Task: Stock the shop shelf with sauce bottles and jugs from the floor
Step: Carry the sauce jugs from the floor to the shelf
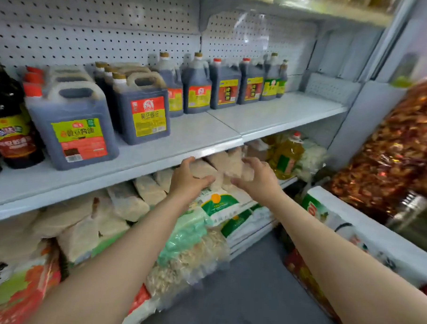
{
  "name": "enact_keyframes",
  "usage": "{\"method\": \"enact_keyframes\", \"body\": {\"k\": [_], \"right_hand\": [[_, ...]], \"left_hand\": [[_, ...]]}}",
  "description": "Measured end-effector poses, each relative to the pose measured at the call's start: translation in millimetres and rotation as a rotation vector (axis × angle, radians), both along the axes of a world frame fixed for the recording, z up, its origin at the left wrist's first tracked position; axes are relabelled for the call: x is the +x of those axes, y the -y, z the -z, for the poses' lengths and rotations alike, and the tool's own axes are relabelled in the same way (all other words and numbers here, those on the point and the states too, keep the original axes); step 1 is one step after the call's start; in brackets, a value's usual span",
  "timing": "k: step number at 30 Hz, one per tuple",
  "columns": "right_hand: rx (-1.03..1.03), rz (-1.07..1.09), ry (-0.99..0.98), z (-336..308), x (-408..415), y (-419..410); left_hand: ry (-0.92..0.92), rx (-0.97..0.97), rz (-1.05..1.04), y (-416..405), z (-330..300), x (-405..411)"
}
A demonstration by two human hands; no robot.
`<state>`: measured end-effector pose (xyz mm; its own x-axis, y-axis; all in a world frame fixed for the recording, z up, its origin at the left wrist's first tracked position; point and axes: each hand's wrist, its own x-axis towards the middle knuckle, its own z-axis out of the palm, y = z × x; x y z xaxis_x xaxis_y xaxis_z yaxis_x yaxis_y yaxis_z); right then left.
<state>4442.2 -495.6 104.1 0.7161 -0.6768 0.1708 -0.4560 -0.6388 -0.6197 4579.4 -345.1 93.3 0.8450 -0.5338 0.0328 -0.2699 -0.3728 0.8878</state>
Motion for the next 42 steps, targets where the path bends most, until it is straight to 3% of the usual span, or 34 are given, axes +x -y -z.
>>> {"method": "enact_keyframes", "body": {"k": [7,13,30,42], "right_hand": [[0.058,0.231,-0.185,32.6,-161.0,26.2],[0.114,0.429,-0.208,49.6,-239.0,37.9],[0.34,0.926,-0.223,92.1,-331.6,66.8],[0.519,1.094,-0.238,143.0,-394.8,7.0]], "left_hand": [[-0.084,0.097,0.329,56.0,39.5,-113.3],[-0.116,0.123,0.514,106.3,61.6,-176.0],[-0.075,0.267,0.995,239.6,115.0,-254.9],[-0.121,0.441,1.236,220.8,165.5,-347.5]]}}
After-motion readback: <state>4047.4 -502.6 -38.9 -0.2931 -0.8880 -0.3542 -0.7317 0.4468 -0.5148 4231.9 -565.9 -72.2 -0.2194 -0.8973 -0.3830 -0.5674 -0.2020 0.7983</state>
